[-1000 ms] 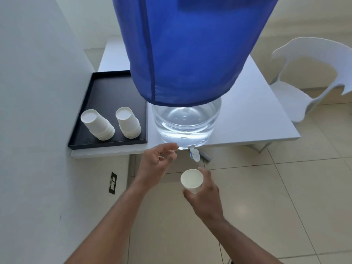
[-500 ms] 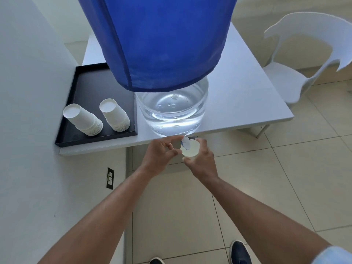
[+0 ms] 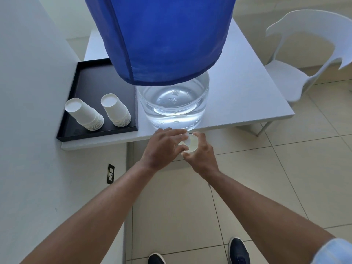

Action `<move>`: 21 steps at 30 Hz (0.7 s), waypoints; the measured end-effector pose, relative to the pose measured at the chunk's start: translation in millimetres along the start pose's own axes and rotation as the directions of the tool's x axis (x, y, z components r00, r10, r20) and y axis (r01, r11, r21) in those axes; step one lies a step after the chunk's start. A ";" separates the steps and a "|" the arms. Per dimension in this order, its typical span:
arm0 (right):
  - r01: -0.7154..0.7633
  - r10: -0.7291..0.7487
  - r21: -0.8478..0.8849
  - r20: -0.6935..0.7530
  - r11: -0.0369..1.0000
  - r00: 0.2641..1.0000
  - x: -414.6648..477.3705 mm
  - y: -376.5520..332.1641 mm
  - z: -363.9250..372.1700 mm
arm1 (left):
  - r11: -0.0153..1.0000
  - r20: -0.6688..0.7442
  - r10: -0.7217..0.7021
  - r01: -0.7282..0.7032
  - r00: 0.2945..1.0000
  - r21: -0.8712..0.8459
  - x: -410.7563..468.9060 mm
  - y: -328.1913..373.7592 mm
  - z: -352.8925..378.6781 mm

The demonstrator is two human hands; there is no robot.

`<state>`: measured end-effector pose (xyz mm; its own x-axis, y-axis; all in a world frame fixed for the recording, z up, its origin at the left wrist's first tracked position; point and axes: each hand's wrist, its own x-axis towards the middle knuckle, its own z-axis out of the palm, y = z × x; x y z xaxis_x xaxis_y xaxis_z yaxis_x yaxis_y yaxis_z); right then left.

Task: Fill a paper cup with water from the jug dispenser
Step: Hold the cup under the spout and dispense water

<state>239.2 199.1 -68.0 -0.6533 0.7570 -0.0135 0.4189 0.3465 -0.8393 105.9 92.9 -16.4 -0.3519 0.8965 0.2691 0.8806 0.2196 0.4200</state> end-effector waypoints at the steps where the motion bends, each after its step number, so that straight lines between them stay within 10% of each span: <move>1: 0.006 -0.006 -0.002 0.002 1.000 1.000 -0.4 -0.3 -0.4 | 0.997 -0.019 0.054 -0.053 0.998 0.051 -0.2 -0.9 1.4; 8: 0.009 -0.009 0.000 0.014 1.000 1.000 0.7 1.3 -3.4 | 0.972 -0.127 0.204 -0.187 0.971 0.140 3.6 -3.8 3.7; 16: -0.014 0.014 0.009 0.018 1.000 1.000 4.2 5.3 -0.6 | 0.901 -0.084 -0.334 0.292 0.939 -0.321 10.2 -1.7 17.1; 21: -0.018 0.018 0.021 0.000 1.000 1.000 3.9 7.0 3.4 | 0.780 0.015 -0.408 0.357 0.913 -0.514 11.2 -7.7 19.6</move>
<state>237.4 202.6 -75.8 -0.6460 0.7628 -0.0285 0.4167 0.3211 -0.8504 101.4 108.8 -33.6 -0.6756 0.7347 0.0615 0.3983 0.2935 0.8690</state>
